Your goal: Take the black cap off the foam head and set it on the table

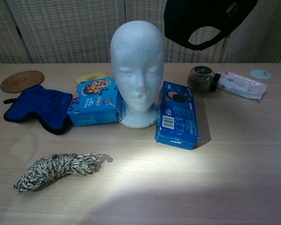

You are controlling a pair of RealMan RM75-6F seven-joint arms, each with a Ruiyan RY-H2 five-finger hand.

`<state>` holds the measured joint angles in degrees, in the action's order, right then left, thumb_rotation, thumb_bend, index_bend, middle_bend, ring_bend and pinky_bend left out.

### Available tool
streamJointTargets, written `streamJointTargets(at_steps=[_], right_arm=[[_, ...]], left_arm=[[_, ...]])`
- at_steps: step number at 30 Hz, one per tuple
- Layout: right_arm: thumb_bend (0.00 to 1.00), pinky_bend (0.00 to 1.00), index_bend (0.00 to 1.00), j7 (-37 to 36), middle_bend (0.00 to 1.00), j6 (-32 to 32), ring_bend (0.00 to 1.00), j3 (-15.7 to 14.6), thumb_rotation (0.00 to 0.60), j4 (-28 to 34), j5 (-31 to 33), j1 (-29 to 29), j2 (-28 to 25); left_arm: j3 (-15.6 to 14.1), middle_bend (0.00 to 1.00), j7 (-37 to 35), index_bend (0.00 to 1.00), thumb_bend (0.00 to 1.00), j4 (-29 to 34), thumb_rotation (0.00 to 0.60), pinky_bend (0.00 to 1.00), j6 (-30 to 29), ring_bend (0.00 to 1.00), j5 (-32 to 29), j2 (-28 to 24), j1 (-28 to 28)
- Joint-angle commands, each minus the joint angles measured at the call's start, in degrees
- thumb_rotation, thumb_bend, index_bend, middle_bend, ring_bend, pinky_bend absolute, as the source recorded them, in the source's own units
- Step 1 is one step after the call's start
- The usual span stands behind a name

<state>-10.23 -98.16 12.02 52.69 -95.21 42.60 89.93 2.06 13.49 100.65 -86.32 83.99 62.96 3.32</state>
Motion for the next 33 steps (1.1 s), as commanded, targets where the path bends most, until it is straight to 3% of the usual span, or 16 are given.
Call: streamJointTargets(at_steps=[1, 14, 22, 33], right_arm=[[0.43, 0.0, 0.87, -3.7, 0.48, 1.2, 0.3, -1.8, 0.6, -7.9, -0.2, -0.6, 3.1], [0.43, 0.0, 0.87, -17.6, 0.48, 6.2, 0.3, -3.2, 0.6, -28.6, 2.2, 0.6, 14.5], [0.43, 0.0, 0.87, -21.1, 0.48, 6.5, 0.3, -2.4, 0.6, -34.8, 3.6, 3.3, 19.2], [0.43, 0.0, 0.87, -23.6, 0.48, 7.1, 0.3, -5.7, 0.6, -40.9, 3.0, 0.8, 22.4]], left_arm=[[-0.1, 0.05, 0.0, 0.12, 0.2, 0.1, 0.6, 0.01, -0.1, 0.07, -0.1, 0.0, -0.2], [-0.1, 0.05, 0.7, 0.12, 0.2, 0.5, 0.6, 0.01, -0.3, 0.07, -0.5, -0.1, -0.4], [-0.1, 0.05, 1.0, 0.12, 0.2, 0.7, 0.6, 0.01, -0.5, 0.07, -0.9, -0.2, -0.6], [-0.3, 0.05, -0.1, 0.12, 0.2, -0.3, 0.6, 0.02, -0.4, 0.07, -1.3, 0.0, -1.1]])
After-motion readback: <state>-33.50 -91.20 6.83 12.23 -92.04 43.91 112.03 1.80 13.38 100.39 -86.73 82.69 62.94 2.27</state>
